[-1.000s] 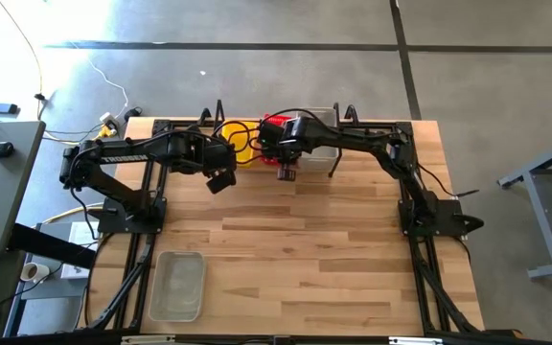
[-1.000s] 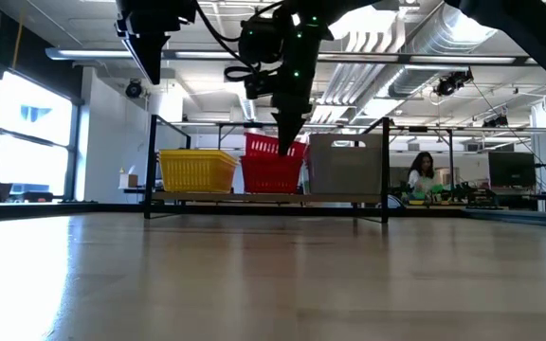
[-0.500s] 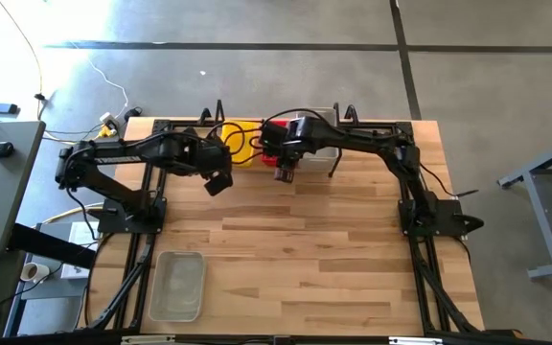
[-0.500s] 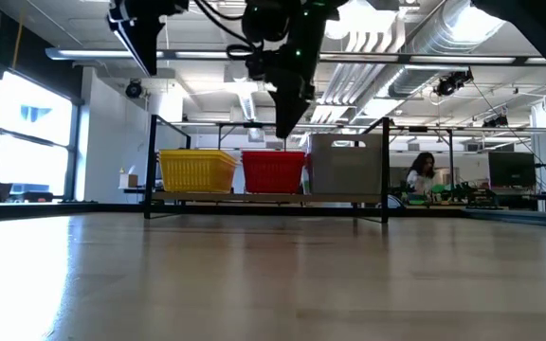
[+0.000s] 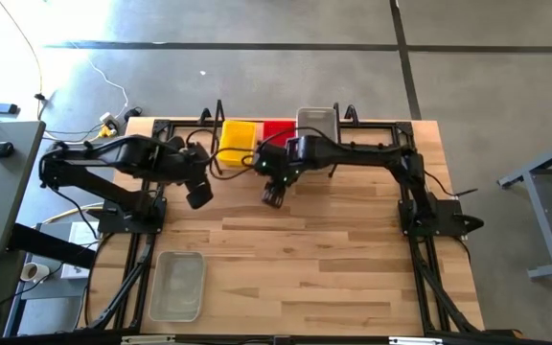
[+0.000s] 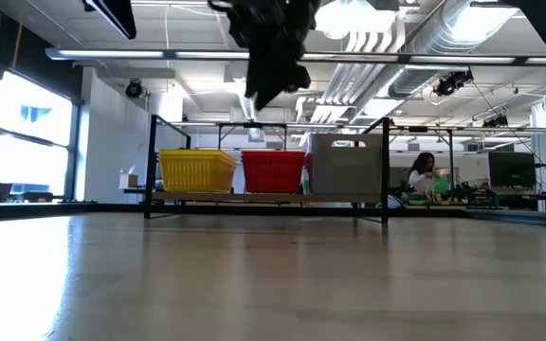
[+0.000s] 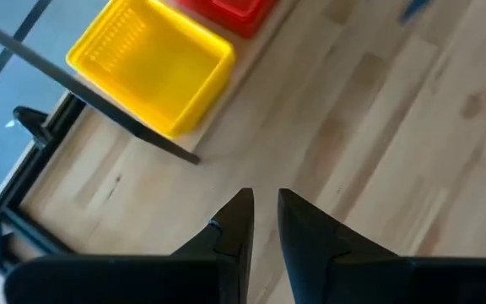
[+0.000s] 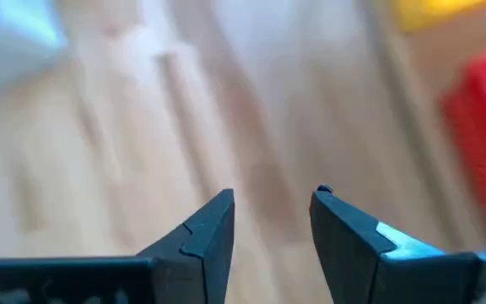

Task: Stack baskets on shelf by color
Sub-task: Stack the white bin on top of the white bins on the shelf

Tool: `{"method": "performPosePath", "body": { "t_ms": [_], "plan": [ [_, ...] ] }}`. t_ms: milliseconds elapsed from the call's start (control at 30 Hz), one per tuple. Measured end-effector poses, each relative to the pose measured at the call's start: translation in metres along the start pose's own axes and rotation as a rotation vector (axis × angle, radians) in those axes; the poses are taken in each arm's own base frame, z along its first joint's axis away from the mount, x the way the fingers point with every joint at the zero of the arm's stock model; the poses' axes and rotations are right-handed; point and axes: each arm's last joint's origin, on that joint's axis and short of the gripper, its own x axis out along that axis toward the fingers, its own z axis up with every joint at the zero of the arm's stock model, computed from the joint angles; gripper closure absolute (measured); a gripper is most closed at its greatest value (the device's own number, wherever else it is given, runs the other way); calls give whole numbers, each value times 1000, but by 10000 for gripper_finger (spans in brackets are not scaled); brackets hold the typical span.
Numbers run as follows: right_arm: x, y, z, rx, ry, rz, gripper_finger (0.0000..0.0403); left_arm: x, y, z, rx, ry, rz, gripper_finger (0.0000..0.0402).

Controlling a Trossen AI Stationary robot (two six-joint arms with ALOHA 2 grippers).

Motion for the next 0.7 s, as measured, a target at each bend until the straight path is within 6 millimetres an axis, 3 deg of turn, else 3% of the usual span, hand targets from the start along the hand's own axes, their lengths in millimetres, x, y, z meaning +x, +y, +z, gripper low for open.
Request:
{"method": "performPosePath", "body": {
  "t_ms": [400, 700],
  "plan": [
    [-4, 77, 6, 36, -250, 233, 261, -25, -12, -21, 37, -56, -114, 353],
    [-9, 105, 7, 130, -340, 346, 261, -37, -14, -43, -50, -28, -98, 353]
  ]
}}
